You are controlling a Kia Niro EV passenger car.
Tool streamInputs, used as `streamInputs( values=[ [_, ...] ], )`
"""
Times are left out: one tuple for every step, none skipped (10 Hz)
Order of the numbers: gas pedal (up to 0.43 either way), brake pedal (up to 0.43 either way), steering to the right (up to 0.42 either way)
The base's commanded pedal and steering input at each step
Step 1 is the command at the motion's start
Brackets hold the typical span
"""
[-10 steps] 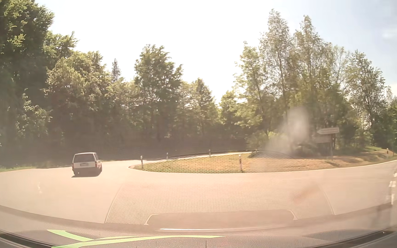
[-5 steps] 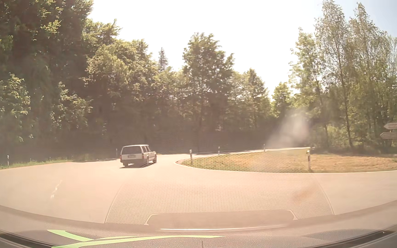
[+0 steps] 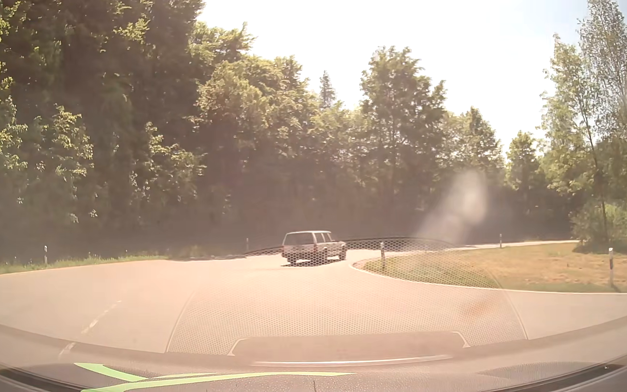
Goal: Follow the waypoints while adhering to traffic rules and regulations
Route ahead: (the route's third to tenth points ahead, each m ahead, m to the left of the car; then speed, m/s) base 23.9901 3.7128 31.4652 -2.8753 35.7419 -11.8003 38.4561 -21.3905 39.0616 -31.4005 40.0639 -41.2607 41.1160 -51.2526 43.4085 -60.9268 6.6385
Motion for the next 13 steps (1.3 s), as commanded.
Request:
streamInputs(
  values=[
    [0.189,0.000,-0.138],
    [0.189,0.000,-0.118],
    [0.189,0.000,-0.100],
    [0.189,0.000,-0.088],
    [0.189,0.000,-0.075],
    [0.189,0.000,-0.060],
    [0.189,0.000,-0.048],
    [0.177,0.000,-0.029],
    [0.150,0.000,-0.008],
    [0.110,0.000,-0.003],
    [0.079,0.000,0.007],
    [0.079,0.000,0.019],
    [0.079,0.000,0.028]
  ],
)
